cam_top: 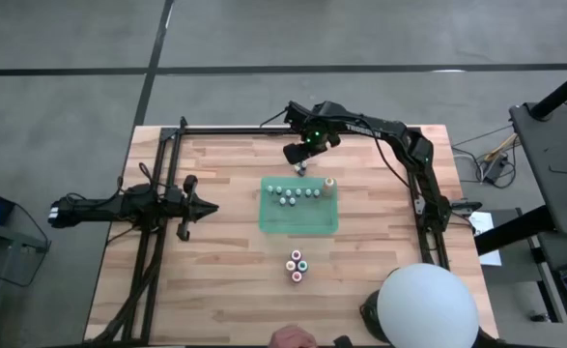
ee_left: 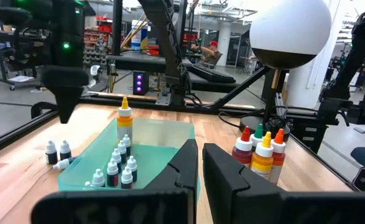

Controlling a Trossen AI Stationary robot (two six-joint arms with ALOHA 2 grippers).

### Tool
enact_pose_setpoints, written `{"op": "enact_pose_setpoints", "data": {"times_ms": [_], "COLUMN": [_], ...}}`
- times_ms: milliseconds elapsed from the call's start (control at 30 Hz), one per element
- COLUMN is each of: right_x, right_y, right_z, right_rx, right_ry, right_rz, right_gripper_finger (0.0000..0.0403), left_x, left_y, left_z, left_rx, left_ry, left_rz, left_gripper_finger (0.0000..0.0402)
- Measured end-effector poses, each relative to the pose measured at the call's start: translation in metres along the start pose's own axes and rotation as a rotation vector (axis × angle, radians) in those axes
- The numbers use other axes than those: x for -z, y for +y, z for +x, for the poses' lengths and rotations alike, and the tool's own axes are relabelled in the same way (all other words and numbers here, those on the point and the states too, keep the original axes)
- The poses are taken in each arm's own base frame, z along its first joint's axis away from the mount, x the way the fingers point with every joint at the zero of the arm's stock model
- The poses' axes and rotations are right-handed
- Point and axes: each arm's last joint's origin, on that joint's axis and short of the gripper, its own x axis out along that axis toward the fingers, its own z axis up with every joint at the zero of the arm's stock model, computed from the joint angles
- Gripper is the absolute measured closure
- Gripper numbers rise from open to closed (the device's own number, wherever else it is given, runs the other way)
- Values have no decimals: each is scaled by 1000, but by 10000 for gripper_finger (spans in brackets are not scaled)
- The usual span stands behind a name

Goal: Pick & Place food coloring
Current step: Put the small black food coloring bottle into the green container

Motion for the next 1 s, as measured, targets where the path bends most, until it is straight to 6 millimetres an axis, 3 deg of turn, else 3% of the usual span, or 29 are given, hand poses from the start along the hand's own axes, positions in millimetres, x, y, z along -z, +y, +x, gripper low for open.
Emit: {"op": "enact_pose_setpoints", "data": {"times_ms": [167,700,1000], "right_x": [-4,-3,-9], "right_y": [-5,-8,2], "right_z": [0,8,-6], "right_rx": [1,48,-6], "right_ry": [-7,-34,-86], "right_rz": [79,100,89], "right_gripper_finger": [256,208,207], "left_x": [0,0,0], "left_y": [0,0,0], "left_z": [0,0,0], "left_rx": [0,1,0], "left_ry": [0,0,0], "left_rz": [0,0,0], "left_gripper_finger": [401,401,401]}}
